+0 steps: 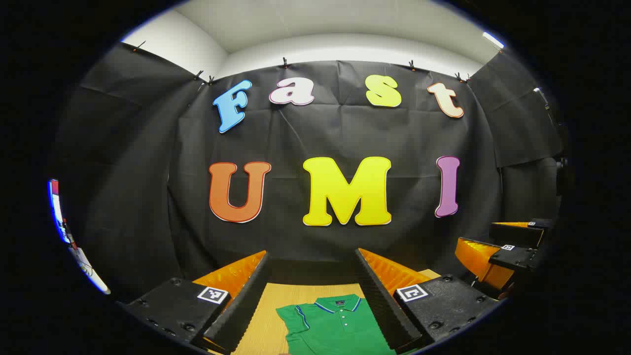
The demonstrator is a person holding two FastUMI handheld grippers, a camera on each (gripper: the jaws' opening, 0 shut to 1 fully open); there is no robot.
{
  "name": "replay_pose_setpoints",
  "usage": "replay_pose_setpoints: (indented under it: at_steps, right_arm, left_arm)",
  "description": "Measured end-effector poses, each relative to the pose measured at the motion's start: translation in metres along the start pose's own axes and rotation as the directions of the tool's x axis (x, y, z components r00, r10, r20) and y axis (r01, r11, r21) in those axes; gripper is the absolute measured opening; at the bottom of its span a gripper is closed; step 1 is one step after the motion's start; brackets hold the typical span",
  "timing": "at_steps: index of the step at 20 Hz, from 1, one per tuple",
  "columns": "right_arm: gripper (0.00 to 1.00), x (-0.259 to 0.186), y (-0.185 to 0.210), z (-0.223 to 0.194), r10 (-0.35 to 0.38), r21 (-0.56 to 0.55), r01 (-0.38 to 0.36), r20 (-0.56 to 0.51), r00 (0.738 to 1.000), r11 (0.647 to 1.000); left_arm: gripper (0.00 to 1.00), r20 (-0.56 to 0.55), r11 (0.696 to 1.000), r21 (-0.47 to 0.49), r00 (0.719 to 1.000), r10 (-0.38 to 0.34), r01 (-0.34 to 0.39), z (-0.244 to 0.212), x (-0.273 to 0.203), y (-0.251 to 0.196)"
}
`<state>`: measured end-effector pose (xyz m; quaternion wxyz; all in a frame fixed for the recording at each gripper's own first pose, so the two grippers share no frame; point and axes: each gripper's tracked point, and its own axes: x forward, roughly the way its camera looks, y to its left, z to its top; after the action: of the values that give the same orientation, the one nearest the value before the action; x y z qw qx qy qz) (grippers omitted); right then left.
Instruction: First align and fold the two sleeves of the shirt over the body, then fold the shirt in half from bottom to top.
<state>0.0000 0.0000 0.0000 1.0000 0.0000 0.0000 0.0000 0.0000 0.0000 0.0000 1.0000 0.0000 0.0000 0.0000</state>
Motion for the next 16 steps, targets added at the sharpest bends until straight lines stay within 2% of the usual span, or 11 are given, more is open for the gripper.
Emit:
replay_pose_setpoints:
  at_steps: [16]
  right_arm:
    - [0.95, 0.016, -0.026, -0.008, 0.007, 0.008, -0.007, -0.040, 0.999, 1.000]
  left_arm:
    - [1.00, -0.020, 1.000, 0.004, 1.000, -0.006, 0.006, -0.005, 0.015, -0.025]
